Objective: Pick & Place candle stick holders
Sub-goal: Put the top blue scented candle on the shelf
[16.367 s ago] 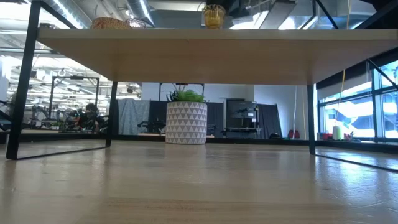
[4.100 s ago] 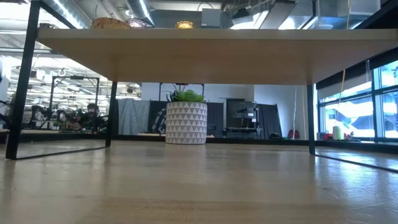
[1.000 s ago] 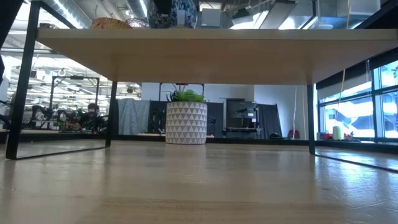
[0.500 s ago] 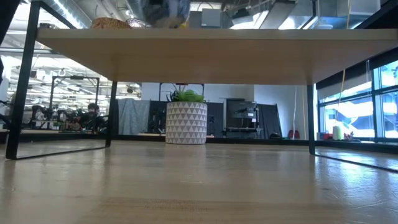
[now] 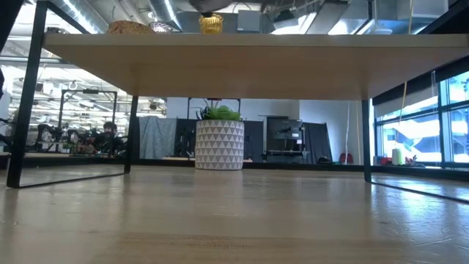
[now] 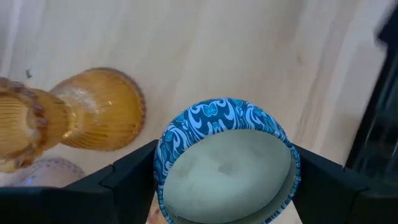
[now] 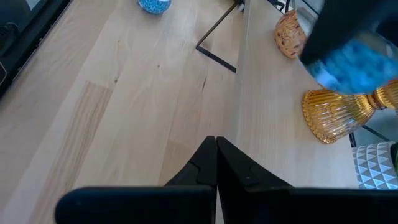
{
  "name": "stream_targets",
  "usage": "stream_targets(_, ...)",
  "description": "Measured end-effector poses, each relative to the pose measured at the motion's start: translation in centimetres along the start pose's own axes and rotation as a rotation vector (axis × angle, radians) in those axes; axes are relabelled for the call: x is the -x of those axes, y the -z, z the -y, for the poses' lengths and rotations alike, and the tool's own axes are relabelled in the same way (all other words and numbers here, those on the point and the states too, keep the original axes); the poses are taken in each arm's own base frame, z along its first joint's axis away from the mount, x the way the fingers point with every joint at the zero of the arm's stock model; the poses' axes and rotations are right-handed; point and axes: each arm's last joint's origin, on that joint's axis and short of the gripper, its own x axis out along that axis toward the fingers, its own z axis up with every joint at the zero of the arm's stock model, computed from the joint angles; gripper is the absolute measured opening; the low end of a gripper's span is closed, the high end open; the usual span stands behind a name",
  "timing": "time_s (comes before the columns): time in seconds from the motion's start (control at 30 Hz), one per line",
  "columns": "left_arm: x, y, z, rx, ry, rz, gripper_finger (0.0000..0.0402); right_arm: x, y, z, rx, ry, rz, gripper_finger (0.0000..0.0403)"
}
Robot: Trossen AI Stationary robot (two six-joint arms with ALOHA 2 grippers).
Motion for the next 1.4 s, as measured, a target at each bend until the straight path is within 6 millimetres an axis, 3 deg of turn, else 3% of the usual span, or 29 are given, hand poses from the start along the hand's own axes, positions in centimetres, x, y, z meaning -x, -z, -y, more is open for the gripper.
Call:
stream_targets(0.2,-0.4,-0.9,-1.5,0.366,-0.015,-0.015,0.0299,-0.1,-0.1,0.1,0.0,-0.007,0.007,0.0)
stream_targets(0.43,-0.6,-1.8,-3.0,0.514,0.022,-0.067,0.0299,-0.1,0.0,0.1,0.005,-0.011,0.0,0.0)
stream_targets(0.9,-2.2,-0.7,-1.3,0.516,-0.052,-0.136,0.0299,-0.1,0.1,0.0,0.013,-0.019,-0.013,0.0)
stream_targets(1.4,-3.4,-0.6,-1.0,0.438,-0.111,-0.155,0.0301,-0.1,0.1,0.0,0.02,-0.027,-0.011,0.0)
